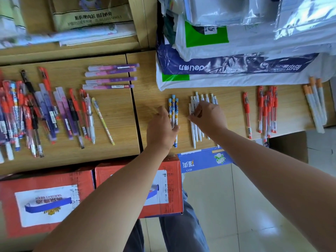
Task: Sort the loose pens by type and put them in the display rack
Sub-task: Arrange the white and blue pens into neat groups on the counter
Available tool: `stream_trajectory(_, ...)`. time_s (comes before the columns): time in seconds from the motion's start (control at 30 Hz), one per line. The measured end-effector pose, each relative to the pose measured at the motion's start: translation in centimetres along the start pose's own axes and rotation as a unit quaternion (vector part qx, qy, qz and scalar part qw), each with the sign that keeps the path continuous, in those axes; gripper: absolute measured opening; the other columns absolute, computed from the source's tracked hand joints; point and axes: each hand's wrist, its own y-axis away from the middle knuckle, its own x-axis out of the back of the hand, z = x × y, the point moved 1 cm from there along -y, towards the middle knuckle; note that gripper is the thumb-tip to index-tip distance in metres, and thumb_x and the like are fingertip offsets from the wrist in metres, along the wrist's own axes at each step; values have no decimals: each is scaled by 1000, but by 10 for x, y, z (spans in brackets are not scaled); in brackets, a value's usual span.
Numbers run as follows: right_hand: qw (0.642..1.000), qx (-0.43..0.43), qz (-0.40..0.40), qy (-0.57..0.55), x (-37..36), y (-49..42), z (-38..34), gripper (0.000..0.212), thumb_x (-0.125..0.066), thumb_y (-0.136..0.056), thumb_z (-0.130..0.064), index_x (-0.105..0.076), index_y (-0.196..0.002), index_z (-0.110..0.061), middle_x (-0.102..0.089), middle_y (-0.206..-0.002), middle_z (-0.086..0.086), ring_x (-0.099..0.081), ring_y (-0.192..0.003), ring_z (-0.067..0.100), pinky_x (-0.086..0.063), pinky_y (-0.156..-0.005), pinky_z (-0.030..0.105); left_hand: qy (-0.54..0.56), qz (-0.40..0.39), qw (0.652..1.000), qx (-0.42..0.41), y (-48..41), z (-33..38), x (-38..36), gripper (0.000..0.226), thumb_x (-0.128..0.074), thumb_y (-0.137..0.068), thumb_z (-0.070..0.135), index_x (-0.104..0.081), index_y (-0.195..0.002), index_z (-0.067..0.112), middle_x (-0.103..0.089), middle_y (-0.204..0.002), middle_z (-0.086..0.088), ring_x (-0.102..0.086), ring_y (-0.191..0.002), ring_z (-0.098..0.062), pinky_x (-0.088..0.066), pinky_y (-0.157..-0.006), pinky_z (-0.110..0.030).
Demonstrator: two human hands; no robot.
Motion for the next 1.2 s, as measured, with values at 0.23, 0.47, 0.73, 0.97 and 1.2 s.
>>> stream_trajectory(0.23,999,14,40,-29,0,6,-14,10,-67,-82,-25,-63,-82,-15,-63,-73,-3,-59,-69,18,-48,-57,29,-7,-5,999,-40,9,-16,21,27,-66,-88,30,-54,-105,13,-59,-96,-2,-58,-84,-18,-37,-66,-26)
stream_trajectory(0.47,986,127,-5,-111,-17,24,-83,18,-73,-80,-22,-56,-76,-21,-56,-63,-7,-52,-58,12,-41,-55,25,-11,42,998,-40,24,-56,64,12,-56,-91,27,-58,-98,17,-60,-96,1,-60,-80,-18,-47,-66,-32)
stream_trajectory(0.73,988,109,-77,-73,-84,43,-183,21,-69,-84,-29,-62,-99,-16,-63,-80,0,-58,-73,17,-43,-61,28,-91,99,991,22,51,-167,122,22,-57,-87,19,-58,-109,19,-54,-114,-2,-54,-101,-22,-46,-70,-33)
stream_trajectory(0.97,993,84,-72,-50,-137,53,-225,23,-60,-86,-11,-56,-109,-9,-66,-92,9,-61,-83,28,-50,-69,35,-152,-11,988,-20,63,-242,140,63,-54,-91,26,-27,-148,29,-16,-159,-7,-6,-148,-26,-16,-117,-41)
stream_trajectory(1.2,995,92,47,-5,-143,55,-264,23,-59,-89,-23,-54,-109,-15,-54,-110,7,-59,-84,25,-47,-58,31,-98,107,987,-74,68,-280,171,45,-62,-78,12,-58,-122,20,-45,-138,-7,-34,-135,-29,-29,-109,-44)
